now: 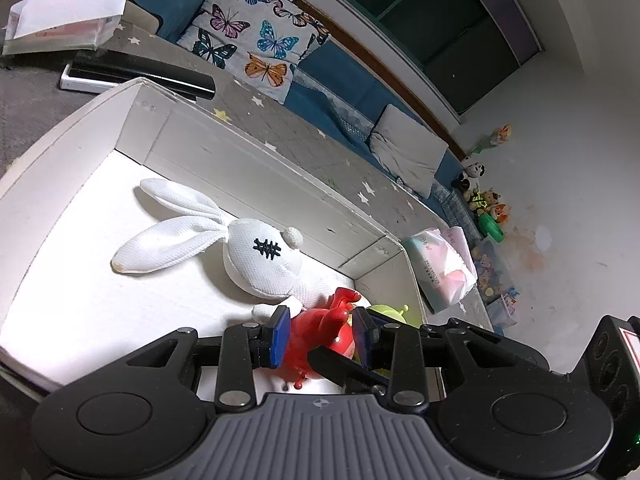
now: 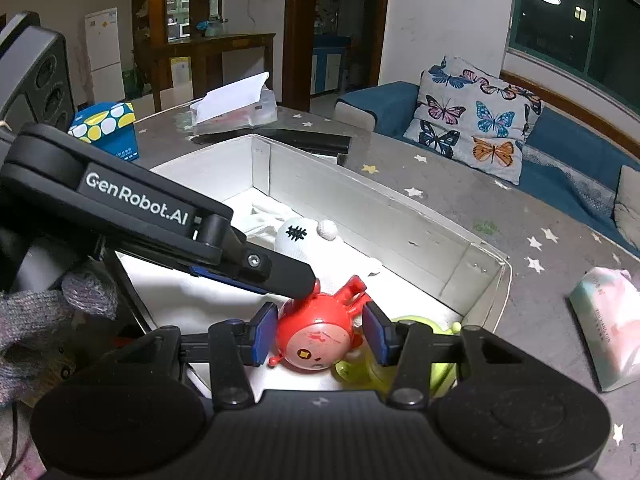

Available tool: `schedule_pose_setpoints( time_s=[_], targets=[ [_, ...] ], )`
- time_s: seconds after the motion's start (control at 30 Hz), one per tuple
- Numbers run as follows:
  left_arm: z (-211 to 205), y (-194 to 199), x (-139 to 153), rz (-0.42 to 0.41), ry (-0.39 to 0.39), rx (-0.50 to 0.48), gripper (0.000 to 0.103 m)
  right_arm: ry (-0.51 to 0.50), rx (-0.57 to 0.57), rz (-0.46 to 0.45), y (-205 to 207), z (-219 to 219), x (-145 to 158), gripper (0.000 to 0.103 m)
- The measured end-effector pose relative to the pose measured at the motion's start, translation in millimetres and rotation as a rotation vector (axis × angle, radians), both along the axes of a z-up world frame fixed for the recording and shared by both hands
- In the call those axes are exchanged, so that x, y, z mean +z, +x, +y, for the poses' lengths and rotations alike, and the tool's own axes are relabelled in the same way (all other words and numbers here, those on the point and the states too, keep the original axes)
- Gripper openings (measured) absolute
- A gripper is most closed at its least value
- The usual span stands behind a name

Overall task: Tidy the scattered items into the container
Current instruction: 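Lift the red toy with the right gripper and lower it into the box, then open the right gripper to release the red toy beside the alien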

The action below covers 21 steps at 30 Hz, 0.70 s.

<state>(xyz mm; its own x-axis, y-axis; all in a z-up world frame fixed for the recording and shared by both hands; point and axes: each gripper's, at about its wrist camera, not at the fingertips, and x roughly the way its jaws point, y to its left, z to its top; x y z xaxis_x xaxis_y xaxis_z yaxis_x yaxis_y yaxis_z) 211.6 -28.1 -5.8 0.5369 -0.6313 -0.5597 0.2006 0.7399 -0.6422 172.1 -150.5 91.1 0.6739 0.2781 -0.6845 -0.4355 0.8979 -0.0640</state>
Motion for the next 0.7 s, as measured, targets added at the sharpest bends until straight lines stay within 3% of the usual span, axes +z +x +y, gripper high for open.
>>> schedule_pose_setpoints(
  time_s=[0.37,0.7],
  targets=[
    [7.3,-21.0,16.5,-0.046,0.027,0.008,0.036,0.042,0.004,-0.043,-12.5,-2.5,12.5,0.047],
    [16.9,-58.8,33.2,-0.099,0.042,0.022,0.036,0.117,0.017,-0.088,-52.2,-8.4,30.0,0.048]
  ],
)
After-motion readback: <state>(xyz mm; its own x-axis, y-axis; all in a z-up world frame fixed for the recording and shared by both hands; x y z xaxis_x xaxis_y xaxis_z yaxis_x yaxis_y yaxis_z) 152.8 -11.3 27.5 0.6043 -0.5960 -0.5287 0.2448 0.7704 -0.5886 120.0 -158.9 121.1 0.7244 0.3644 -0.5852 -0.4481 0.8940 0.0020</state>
